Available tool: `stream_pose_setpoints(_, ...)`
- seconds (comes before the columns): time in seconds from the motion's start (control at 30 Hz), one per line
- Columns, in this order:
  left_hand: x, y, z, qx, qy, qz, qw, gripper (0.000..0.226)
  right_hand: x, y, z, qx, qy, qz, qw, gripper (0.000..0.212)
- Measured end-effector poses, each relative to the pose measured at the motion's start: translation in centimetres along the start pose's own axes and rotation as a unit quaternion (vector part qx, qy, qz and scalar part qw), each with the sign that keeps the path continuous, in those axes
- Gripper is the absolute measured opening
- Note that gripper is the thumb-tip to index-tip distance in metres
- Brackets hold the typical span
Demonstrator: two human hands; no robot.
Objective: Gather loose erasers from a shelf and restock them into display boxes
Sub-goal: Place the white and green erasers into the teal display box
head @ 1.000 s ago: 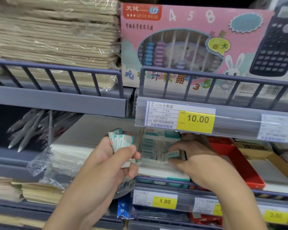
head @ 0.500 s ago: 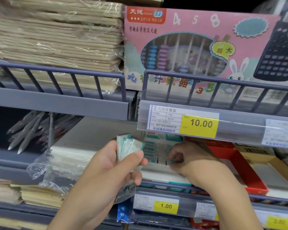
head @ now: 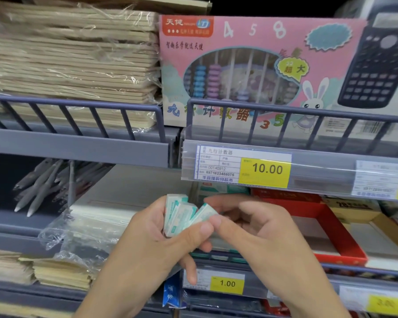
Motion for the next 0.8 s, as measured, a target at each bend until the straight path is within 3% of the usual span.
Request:
stream_pose_setpoints(0.17,-0.2,0.2,-0.6,0.006,-0.006,-0.007,1.000,0.048,0.1,0.0,0.0,0.019,-0.108,-0.013,0.994,0.018)
stream_pose_setpoints(0.6,-0.9,0.0,-1.1,0.029,0.008,0.021,0.999,0.039,1.5,-0.2,0.1,0.051,-0.244,0.010,0.968,0.025)
stream_pose_setpoints(0.67,-0.9,-0.1,-1.4,0.046,0.032,0.009,0.998,0.033,1.4,-0.2,-0.7,0.086,-0.207,0.009,0.974,0.027)
stream_pose_setpoints(0.8,-0.7,-0.3,-2.3,0.066,0.082,0.008,0.994,0.025,1.3,-0.2,-2.8,0.144,0.029,0.049,0.988,0.011)
Point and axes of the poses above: each hand's wrist, its own y-axis away from the middle knuckle, its own z-axis out of the palm, x = y × z, the point moved 8 cm from there along -y, towards the middle knuckle, and after that the axes turned 5 degrees about -y, right-handed, at the moved point
